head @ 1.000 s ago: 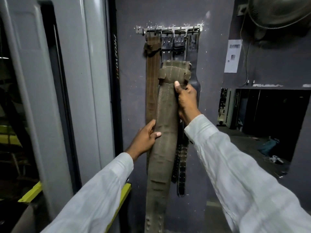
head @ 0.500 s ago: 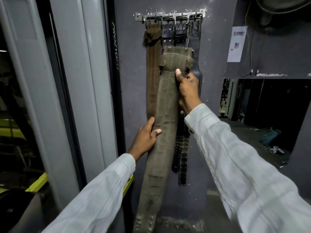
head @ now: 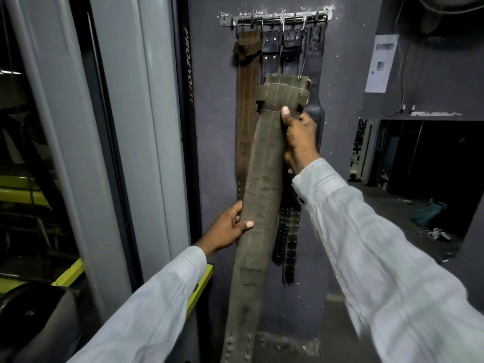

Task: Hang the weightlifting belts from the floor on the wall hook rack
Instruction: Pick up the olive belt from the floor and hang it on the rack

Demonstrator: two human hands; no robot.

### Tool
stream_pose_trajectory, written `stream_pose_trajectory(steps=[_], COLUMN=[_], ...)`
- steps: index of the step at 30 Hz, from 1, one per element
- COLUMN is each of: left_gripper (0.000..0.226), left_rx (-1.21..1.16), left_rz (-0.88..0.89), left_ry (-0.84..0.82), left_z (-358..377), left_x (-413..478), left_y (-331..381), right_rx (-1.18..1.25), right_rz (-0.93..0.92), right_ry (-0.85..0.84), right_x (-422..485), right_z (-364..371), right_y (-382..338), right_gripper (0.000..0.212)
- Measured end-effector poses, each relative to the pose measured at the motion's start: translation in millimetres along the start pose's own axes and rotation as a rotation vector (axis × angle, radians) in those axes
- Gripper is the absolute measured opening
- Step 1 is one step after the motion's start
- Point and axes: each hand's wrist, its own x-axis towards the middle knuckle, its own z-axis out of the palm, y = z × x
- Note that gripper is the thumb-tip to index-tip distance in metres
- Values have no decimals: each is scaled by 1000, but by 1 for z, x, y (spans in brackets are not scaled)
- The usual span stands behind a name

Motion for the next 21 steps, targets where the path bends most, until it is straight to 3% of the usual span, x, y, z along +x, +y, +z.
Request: stream_pose_trajectory(steps=[4,9,15,21], left_gripper=[49,63,51,37], left_rx=[175,241,227,246], left_rz=[-29,-124,-121,-197], left_ry=[180,0,119,-4], left_z=[3,-8,-3,-16], left_x=[-3,-2,-9,-6], left_y=[-8,-23,-34,-48], right_rx=[14,44,65,93], right_rz=[14,36,47,36], right_ry=[-19,1,-24,-73], right_x=[-4,-3,-4,-8], right_z=[4,5,13,14], right_y=[7,12,17,21], right_gripper=[4,7,7,17])
